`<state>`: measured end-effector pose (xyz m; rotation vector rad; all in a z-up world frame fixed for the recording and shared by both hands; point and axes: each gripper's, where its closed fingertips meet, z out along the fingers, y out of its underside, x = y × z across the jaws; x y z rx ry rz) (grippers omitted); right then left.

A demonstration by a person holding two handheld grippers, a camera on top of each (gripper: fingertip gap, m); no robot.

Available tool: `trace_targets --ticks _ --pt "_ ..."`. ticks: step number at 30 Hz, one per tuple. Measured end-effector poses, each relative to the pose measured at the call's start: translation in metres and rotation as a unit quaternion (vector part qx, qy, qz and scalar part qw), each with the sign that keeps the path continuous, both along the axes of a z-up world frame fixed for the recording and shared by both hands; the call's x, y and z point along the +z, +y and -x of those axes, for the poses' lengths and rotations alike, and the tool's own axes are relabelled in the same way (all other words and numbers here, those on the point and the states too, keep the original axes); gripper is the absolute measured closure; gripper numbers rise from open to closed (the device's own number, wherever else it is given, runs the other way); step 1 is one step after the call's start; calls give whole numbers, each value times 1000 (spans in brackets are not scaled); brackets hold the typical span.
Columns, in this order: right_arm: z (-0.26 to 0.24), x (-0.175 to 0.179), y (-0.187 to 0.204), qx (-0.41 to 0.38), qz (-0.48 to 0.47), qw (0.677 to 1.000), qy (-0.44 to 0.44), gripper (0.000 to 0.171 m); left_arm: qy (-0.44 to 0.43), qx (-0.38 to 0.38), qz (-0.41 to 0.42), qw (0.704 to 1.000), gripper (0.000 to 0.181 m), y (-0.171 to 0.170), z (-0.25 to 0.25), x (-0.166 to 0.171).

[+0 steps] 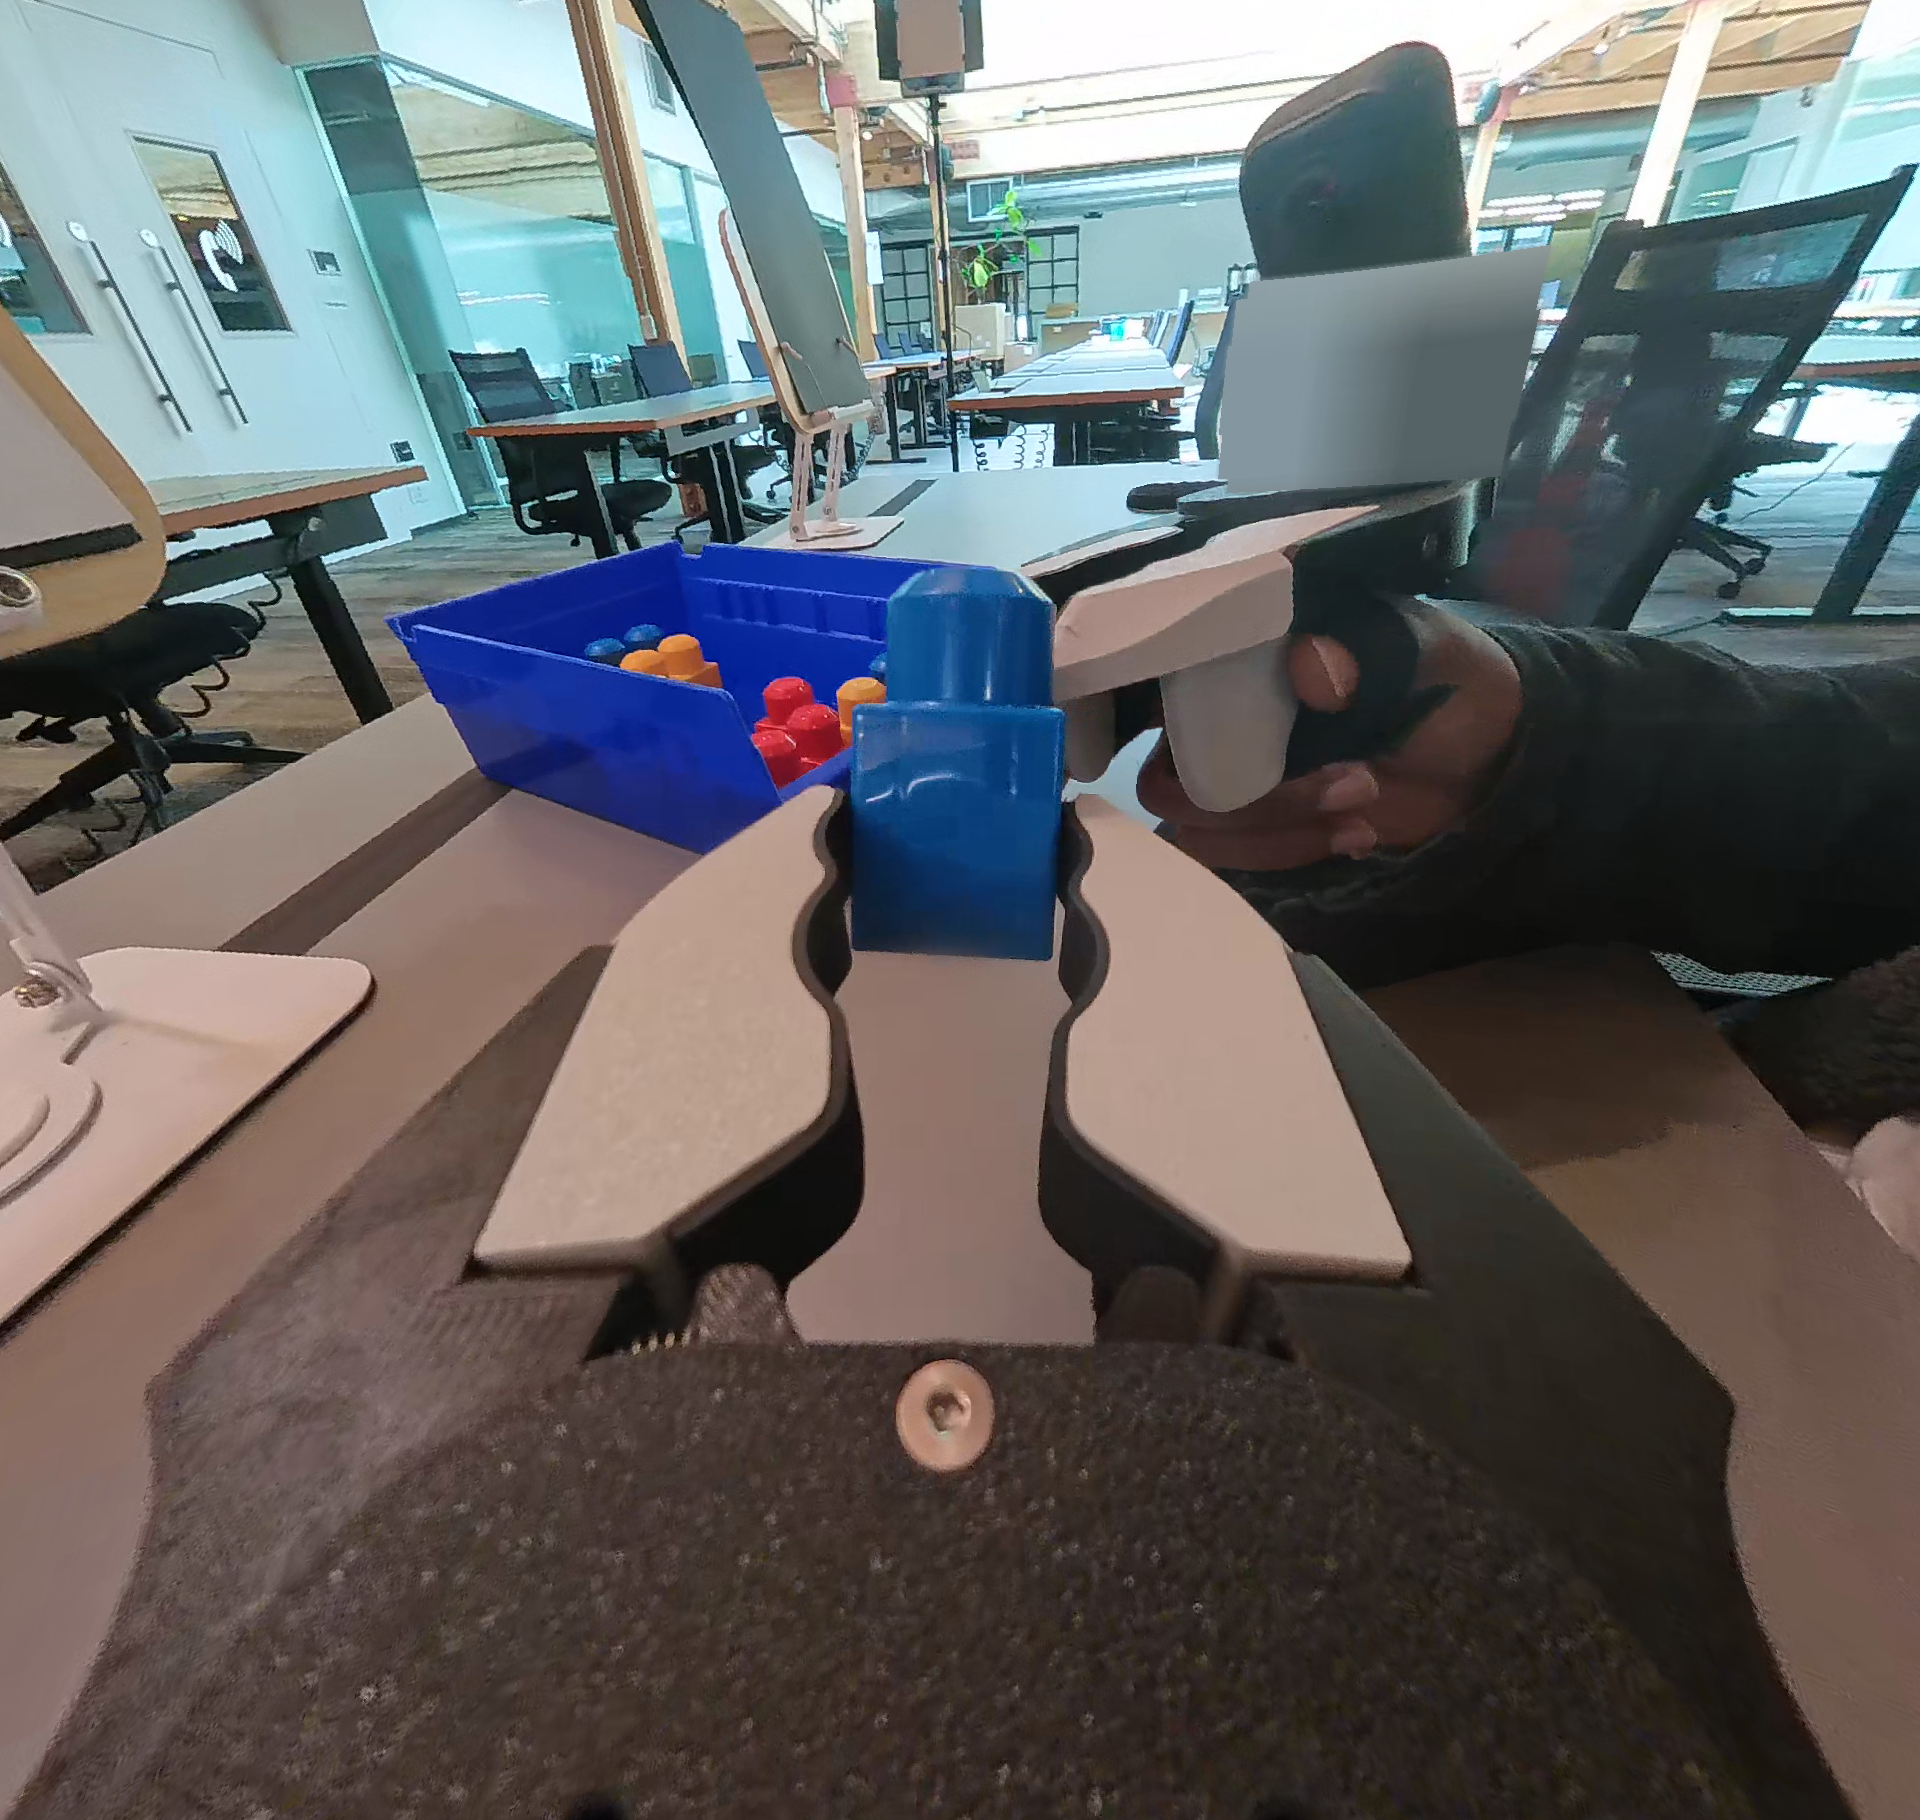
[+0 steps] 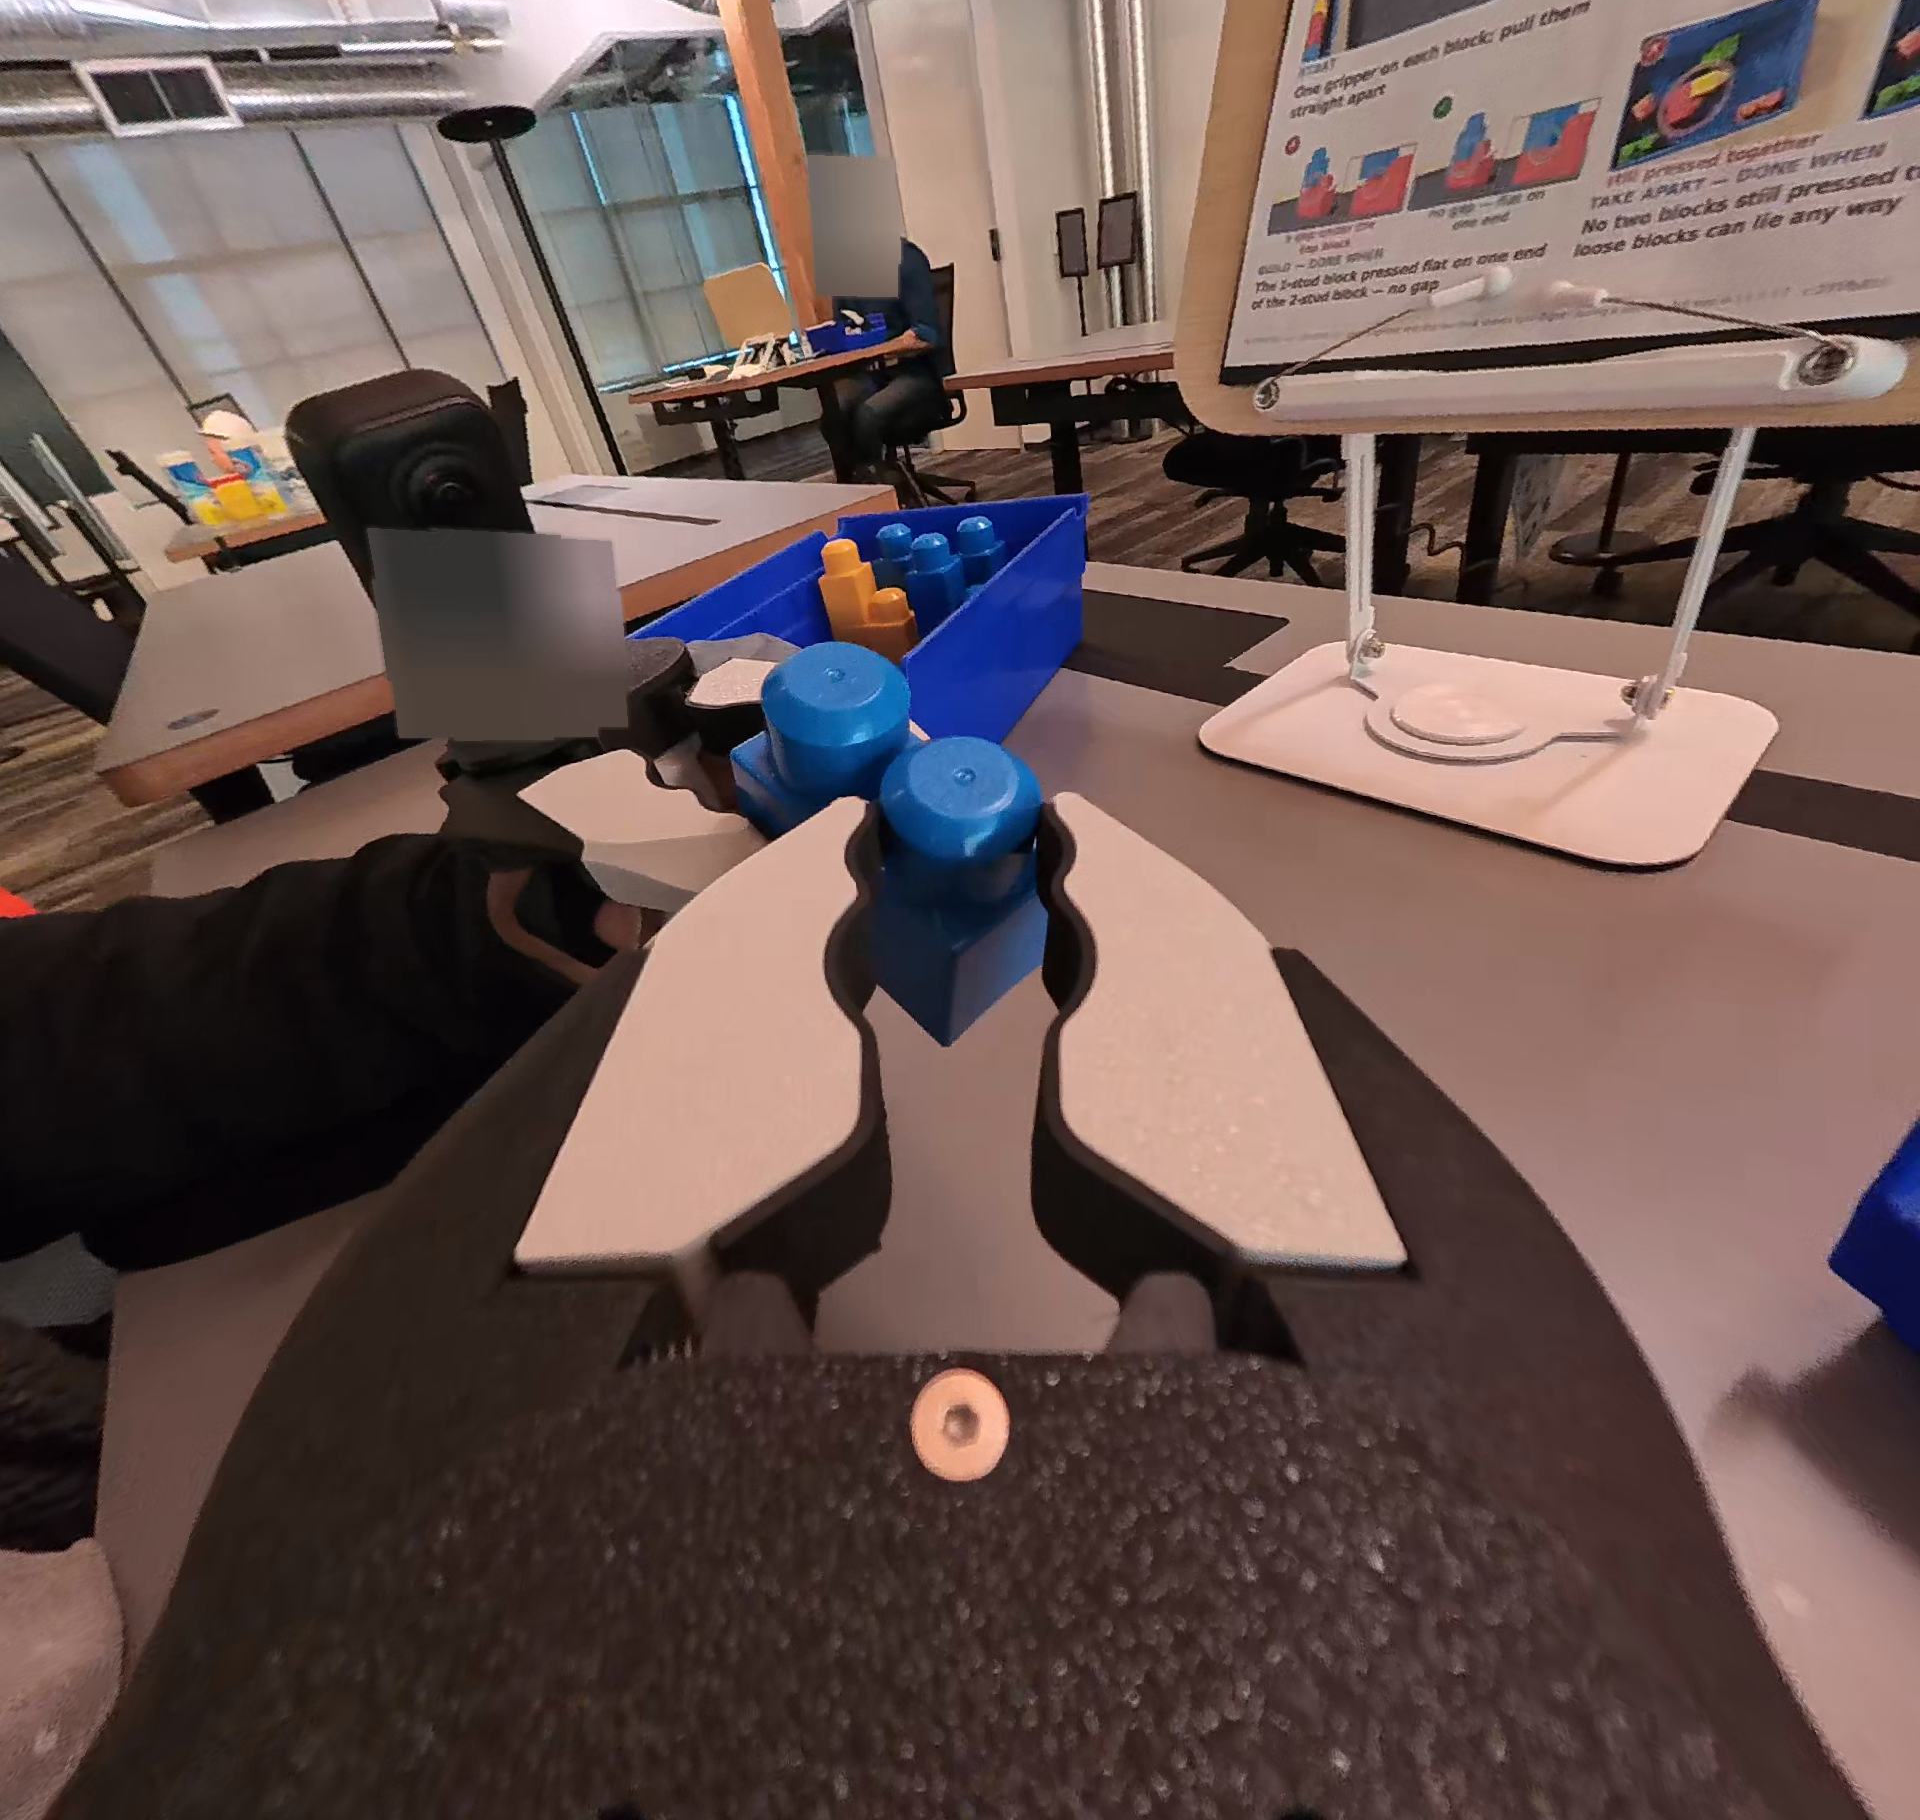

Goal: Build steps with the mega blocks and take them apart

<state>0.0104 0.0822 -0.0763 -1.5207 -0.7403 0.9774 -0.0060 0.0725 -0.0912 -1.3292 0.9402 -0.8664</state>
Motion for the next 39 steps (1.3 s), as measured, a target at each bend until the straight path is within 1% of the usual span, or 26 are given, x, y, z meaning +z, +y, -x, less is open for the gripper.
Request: trace_targets --ticks 6,13,17,20,23,24,26,28,29,32,34,37,39 --pt "0 -1 5 -41 19 999 -17 143 8 25 -18 999 144 5 2 0" --pt "1 5 10 -87 39 995 0 144 8 49 -42 998 144 7 2 5" --pt "2 7 11 -108 30 994 0 144 3 48 -34 998 144 8 3 4" --pt "1 9 11 -110 24 994 -10 144 -2 52 -35 998 144 9 3 5" --pt "-12 20 19 -122 17 992 -12 144 -7 77 -21 997 123 18 8 4" --pt "-21 27 25 -137 10 990 -15 144 -12 83 -17 996 123 21 11 5" --pt "-48 44 44 -182 -7 983 -24 144 -18 106 -23 994 130 26 19 8" --pt "-83 60 71 -236 -21 971 -31 144 -25 140 -34 989 137 33 29 13" --pt "-101 66 85 -263 -28 964 -37 144 -27 154 -38 987 137 35 33 15" --pt "-151 75 132 -339 -35 938 -64 144 -29 200 -46 978 142 44 46 17" --pt "-178 68 163 -375 -25 923 -83 144 -30 227 -48 972 147 49 55 19" --pt "-204 49 200 -405 -17 907 -117 144 -31 238 -48 970 153 51 60 20" --pt "-211 31 219 -408 -6 902 -140 144 -31 234 -47 971 156 50 59 19"
